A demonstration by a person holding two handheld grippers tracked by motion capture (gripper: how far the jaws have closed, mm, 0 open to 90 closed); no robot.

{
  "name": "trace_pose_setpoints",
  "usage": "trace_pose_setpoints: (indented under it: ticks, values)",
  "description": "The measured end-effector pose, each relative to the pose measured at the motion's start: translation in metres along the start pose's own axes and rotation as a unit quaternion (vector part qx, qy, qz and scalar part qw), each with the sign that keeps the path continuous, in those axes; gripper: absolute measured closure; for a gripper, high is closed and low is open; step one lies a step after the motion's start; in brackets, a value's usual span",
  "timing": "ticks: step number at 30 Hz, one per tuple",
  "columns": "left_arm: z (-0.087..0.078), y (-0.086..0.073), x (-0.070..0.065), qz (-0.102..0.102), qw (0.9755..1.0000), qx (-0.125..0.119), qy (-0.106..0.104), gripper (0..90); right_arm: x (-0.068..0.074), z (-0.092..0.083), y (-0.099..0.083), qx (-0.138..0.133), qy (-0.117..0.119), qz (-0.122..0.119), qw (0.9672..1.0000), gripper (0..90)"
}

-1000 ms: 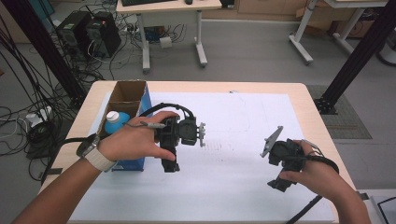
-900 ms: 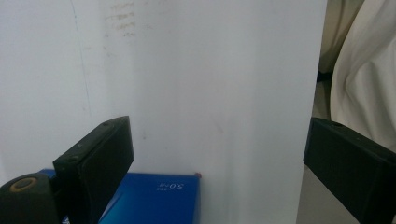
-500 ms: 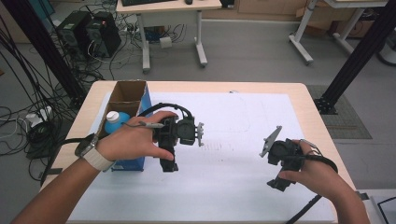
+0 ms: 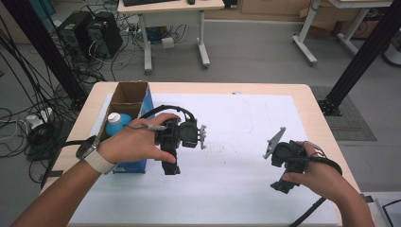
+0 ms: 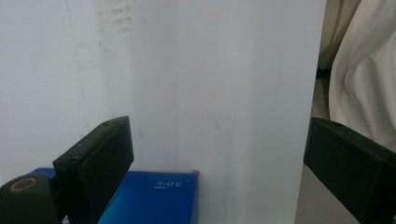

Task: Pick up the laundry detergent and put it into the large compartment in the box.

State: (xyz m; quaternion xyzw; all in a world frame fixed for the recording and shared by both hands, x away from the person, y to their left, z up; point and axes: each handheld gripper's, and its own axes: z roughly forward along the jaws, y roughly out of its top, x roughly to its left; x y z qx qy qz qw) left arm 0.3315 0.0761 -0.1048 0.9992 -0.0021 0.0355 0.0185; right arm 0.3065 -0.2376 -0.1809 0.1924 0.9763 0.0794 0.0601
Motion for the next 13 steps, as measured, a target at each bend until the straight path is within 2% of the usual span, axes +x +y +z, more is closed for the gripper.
trace_pose_setpoints:
  ticks: [13]
  values:
    - [-0.0012,-0.0014,0.0012,-0.005,1.0,-0.001,0.002,8.7,0.0005,0.0005,-0.0041,-0.003,-0.002,0.004,1.0,5.7]
